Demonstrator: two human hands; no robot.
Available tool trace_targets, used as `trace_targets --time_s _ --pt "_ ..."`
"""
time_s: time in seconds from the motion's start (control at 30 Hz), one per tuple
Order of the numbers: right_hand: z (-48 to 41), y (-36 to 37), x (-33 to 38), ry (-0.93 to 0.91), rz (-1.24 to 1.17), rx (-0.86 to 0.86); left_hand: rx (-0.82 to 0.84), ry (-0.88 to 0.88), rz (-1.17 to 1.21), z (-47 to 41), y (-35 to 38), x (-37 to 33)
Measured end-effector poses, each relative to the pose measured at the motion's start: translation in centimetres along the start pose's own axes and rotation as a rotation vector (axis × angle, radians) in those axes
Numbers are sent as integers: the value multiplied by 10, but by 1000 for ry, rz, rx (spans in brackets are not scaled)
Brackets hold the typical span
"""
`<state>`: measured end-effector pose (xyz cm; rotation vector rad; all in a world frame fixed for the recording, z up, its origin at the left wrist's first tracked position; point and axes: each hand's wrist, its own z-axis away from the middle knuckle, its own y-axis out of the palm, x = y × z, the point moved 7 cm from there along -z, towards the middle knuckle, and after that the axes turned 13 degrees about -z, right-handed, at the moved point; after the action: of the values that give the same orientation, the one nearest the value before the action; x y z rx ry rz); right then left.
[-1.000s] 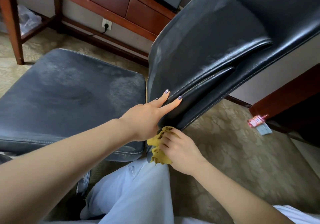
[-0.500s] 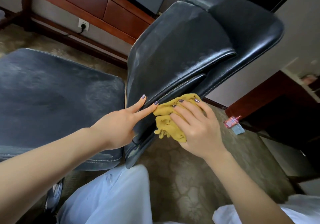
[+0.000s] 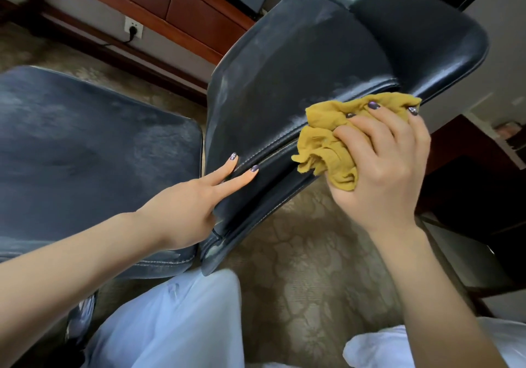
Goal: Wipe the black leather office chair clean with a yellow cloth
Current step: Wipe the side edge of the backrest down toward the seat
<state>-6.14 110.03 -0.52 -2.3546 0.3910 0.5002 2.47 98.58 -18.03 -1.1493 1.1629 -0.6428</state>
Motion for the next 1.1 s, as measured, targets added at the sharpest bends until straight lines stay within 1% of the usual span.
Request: trace_targets --time_s 0.17,0.27,0.4,0.53,0.67,0.8,1.1 --pt "15 18 16 -73 -91 50 -26 22 53 0 0 0" --pt "29 32 27 -92 -127 90 -52 50 130 1 0 3" --pt "44 51 40 -101 -153 163 -165 89 303 7 0 8" --pt "62 67 56 -116 -189 252 -264 66 408 11 9 13" --pt "81 82 74 -154 -233 318 -230 23 442 13 19 18" --pt "95 96 85 -157 -249 376 -188 31 447 10 23 19" --pt "117 116 103 -191 -284 502 -134 23 360 7 23 22"
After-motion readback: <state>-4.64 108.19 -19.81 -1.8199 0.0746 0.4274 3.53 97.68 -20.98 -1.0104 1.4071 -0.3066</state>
